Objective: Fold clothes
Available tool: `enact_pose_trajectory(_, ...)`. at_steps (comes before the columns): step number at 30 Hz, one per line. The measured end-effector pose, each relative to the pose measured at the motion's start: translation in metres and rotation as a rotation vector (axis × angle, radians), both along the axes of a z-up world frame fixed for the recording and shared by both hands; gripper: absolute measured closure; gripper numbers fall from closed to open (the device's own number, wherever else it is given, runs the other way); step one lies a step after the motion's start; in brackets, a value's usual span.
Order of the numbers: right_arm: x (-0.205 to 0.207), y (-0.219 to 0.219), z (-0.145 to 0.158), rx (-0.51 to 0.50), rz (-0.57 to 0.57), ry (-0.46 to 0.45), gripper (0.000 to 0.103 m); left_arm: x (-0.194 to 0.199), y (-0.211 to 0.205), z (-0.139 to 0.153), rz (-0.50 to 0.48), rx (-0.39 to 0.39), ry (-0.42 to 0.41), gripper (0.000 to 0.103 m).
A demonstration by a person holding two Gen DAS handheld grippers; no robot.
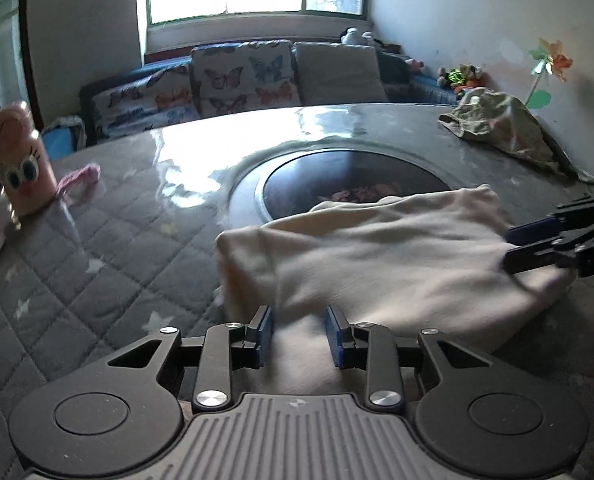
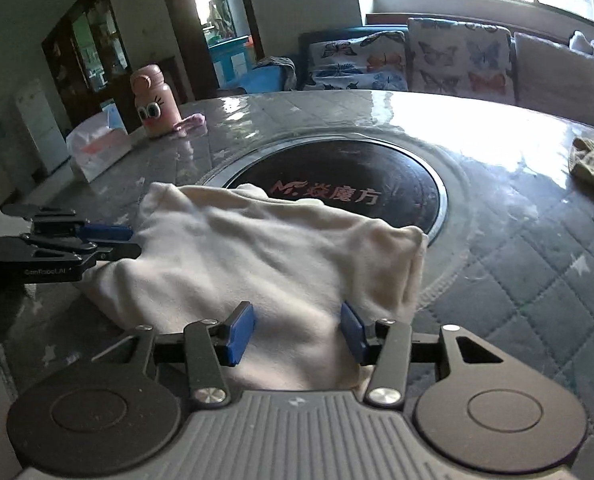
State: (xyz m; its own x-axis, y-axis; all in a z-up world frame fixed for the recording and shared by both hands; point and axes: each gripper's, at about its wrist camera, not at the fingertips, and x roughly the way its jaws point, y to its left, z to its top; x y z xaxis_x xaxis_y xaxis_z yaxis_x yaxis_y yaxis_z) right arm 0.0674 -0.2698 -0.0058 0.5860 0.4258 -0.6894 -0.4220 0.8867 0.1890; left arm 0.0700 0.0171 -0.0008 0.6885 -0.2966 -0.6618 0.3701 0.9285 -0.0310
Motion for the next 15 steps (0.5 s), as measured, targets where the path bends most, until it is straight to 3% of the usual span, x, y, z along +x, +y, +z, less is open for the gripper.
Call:
enact_pose_trajectory(5, 0.012, 0.003, 0.009, -0.002, -0.015, -0.042, 0.053, 0.008, 0.001, 0.009, 0.005, -0.016, -0.026, 0.071)
enact_pose_trajectory(11, 0.04, -0.004, -0.01, 0.002, -0.077, 0.013, 0.056, 0.027, -0.002, -0.002, 0.017, 0.003, -0.005, 0.071)
enact_pose_trajectory(15, 0.039, -0.008, -0.006, 0.007, -0.082, 0.005, 0.057, 0.031, 0.006, 0.002, 0.025, -0.022, 0.0, 0.071)
